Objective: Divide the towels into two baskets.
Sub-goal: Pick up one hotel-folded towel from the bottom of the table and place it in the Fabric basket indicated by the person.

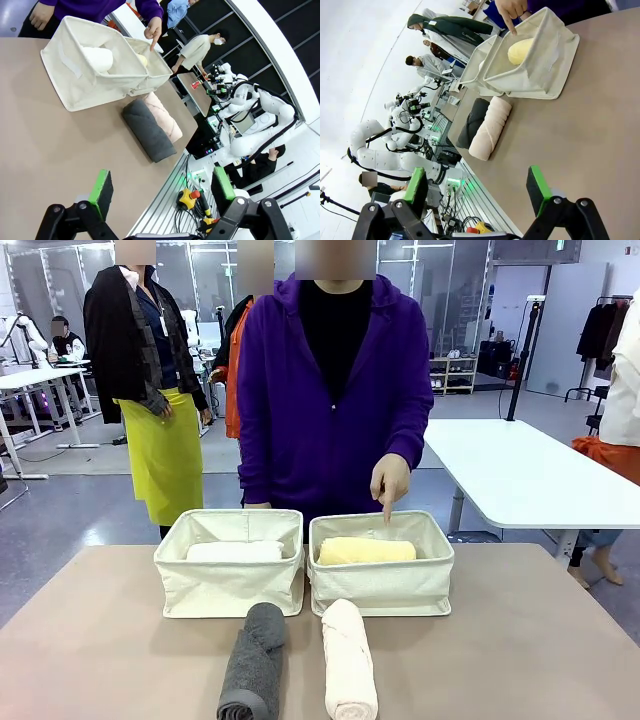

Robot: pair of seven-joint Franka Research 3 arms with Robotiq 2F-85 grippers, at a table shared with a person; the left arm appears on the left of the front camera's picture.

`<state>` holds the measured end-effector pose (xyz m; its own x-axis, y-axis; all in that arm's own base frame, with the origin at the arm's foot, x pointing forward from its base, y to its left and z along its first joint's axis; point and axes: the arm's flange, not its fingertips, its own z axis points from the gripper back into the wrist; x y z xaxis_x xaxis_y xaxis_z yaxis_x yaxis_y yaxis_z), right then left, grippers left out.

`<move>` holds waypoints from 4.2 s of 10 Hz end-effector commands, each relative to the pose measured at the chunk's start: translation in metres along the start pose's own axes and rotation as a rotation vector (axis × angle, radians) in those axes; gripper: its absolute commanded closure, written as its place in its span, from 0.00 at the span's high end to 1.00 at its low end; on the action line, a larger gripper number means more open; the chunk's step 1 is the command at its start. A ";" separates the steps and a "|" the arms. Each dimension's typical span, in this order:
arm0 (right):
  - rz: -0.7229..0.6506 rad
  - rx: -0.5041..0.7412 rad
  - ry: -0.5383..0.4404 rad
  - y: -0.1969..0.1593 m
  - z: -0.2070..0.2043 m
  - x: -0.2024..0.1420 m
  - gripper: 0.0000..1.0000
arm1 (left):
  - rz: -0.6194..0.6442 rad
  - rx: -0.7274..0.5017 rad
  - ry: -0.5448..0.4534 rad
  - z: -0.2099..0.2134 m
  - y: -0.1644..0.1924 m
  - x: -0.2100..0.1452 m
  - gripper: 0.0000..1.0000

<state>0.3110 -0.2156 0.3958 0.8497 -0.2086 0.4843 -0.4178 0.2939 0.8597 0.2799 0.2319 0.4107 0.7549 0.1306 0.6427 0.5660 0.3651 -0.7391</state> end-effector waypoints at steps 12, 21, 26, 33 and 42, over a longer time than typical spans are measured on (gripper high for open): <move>0.011 -0.553 0.309 0.099 -0.375 -0.051 1.00 | -0.009 -0.009 0.002 0.003 -0.004 -0.003 1.00; 0.104 -0.698 0.436 0.070 -0.473 -0.088 1.00 | -0.009 -0.009 0.002 0.003 -0.004 -0.003 1.00; 0.094 -0.684 0.477 0.059 -0.498 -0.091 1.00 | -0.009 -0.009 0.002 0.003 -0.004 -0.003 1.00; 0.138 -0.691 0.566 0.053 -0.508 -0.096 0.60 | -0.009 -0.009 0.002 0.003 -0.004 -0.003 1.00; 0.455 -0.652 0.744 0.145 -0.471 -0.054 0.23 | -0.009 -0.009 0.002 0.003 -0.004 -0.003 1.00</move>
<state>0.3596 0.2812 0.3799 0.7923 0.5217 0.3164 -0.6056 0.7355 0.3037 0.2798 0.2320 0.4107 0.7549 0.1309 0.6427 0.5660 0.3652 -0.7391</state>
